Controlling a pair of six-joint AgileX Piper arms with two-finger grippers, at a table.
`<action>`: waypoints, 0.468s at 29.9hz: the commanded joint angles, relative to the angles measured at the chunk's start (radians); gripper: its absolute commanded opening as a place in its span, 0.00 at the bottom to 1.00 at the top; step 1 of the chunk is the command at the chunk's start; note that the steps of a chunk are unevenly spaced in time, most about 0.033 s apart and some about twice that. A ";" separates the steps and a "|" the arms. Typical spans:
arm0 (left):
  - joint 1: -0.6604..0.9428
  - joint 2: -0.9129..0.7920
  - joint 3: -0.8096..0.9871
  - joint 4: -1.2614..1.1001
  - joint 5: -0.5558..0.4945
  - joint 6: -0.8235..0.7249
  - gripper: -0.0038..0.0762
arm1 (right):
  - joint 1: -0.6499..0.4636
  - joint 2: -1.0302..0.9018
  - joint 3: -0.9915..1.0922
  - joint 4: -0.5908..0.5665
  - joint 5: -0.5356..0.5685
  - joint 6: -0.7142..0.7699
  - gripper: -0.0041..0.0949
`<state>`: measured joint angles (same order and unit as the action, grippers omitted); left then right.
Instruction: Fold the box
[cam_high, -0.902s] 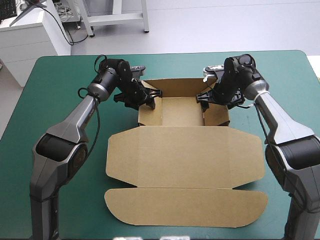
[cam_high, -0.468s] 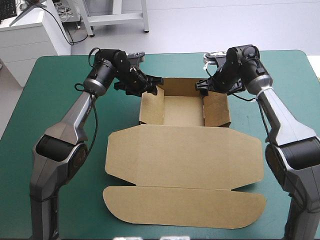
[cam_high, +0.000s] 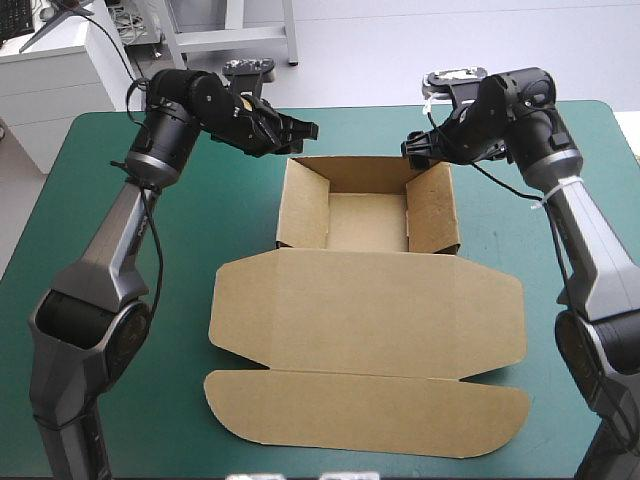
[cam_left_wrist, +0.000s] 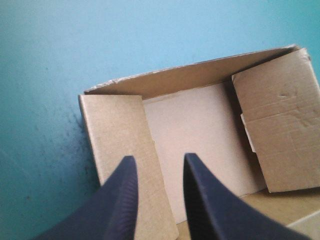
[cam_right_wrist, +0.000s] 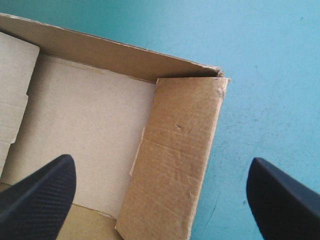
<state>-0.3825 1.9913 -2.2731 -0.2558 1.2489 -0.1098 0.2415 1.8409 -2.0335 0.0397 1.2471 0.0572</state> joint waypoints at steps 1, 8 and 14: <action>-0.004 -0.112 -0.029 -0.026 0.047 0.047 0.10 | -0.013 -0.097 -0.020 -0.003 0.003 -0.006 0.90; -0.004 -0.241 0.075 -0.022 0.047 0.098 0.04 | -0.013 -0.193 0.093 0.006 0.003 -0.037 0.90; -0.004 -0.419 0.296 -0.020 0.047 0.120 0.04 | -0.013 -0.208 0.167 0.004 0.003 -0.049 0.90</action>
<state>-0.3825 1.6914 -2.0471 -0.2562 1.2489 0.0057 0.2341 1.6775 -1.8629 0.0434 1.2471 0.0230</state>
